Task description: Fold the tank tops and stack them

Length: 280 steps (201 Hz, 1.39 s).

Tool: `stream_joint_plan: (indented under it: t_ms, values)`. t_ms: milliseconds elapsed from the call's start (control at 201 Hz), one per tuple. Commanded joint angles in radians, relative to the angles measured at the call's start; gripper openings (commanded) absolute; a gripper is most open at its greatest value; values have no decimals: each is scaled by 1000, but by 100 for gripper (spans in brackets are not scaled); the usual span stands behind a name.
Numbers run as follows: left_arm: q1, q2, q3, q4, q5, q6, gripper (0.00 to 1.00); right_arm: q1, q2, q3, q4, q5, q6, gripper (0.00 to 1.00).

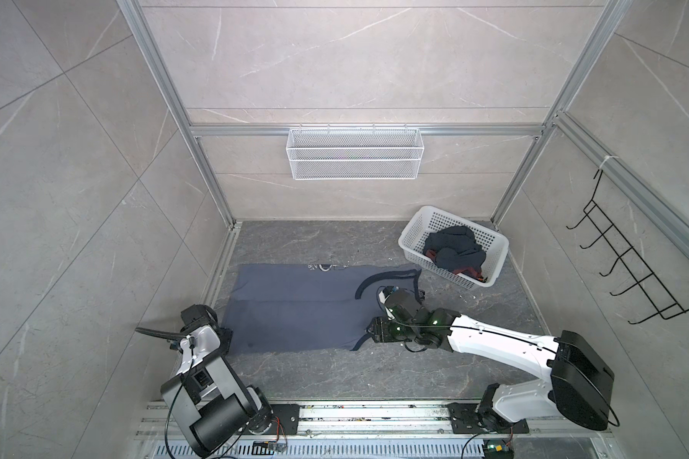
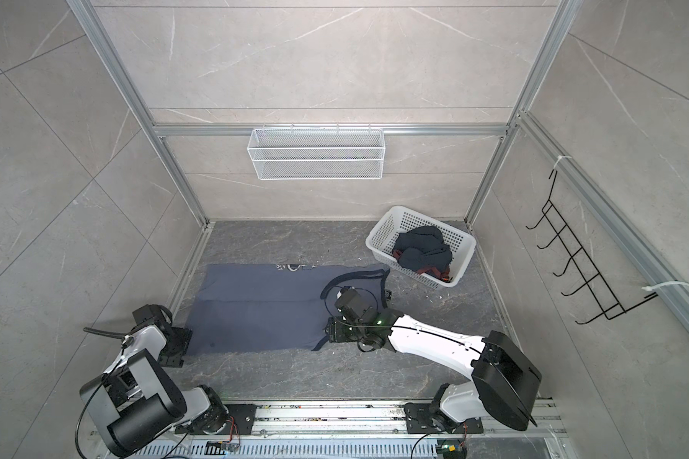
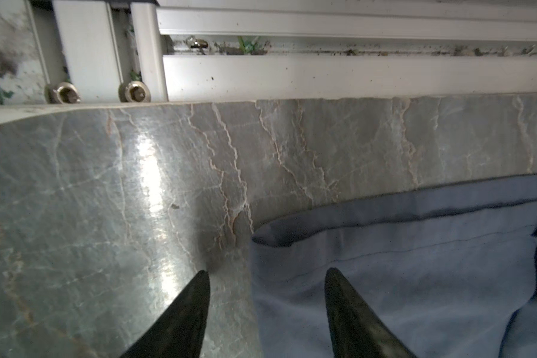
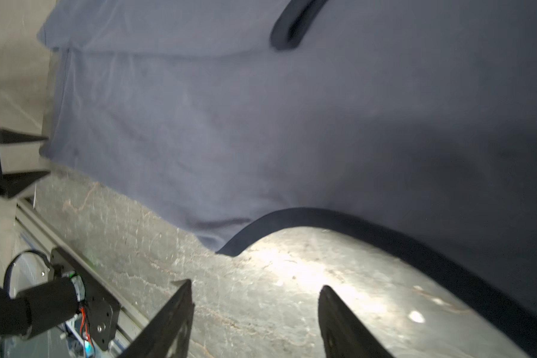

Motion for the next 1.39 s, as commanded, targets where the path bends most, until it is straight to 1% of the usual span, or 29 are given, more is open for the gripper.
stream_joint_plan:
  t_ms: [0, 169, 214, 329, 433, 682, 792, 916, 971, 1120, 1210, 1389]
  values:
    - [8, 43, 22, 44, 13, -15, 57, 56, 51, -3, 37, 33, 45, 65]
    - [7, 116, 26, 84, 33, -20, 48, 123, 121, 8, 79, 27, 70, 65]
    - [9, 129, 28, 93, 38, -22, 43, 135, 141, 15, 85, 26, 73, 65]
    - [8, 139, 27, 110, 71, -23, 34, 166, 198, 35, 103, 20, 82, 64]
    - [8, 132, 27, 108, 81, -20, 28, 187, 247, 50, 116, 19, 99, 61]
    - [8, 109, 20, 106, 88, -12, 19, 190, 323, 104, 115, 109, 77, 52]
    - [7, 98, 22, 104, 92, -11, 16, 190, 360, 132, 114, 136, 69, 43]
    - [5, 86, 20, 102, 99, -11, 14, 190, 398, 170, 91, 137, 65, 27]
    - [6, 81, 22, 98, 102, -11, 12, 190, 393, 171, 87, 144, 67, 19]
    - [0, 67, 27, 83, 103, -11, 8, 191, 356, 182, 31, 189, 51, 5]
    - [-1, 52, 37, 67, 107, -15, 6, 191, 312, 181, -10, 205, 46, 0]
    - [-36, 5, 83, 4, 89, -30, 0, 190, 224, 187, -104, 252, 25, 0]
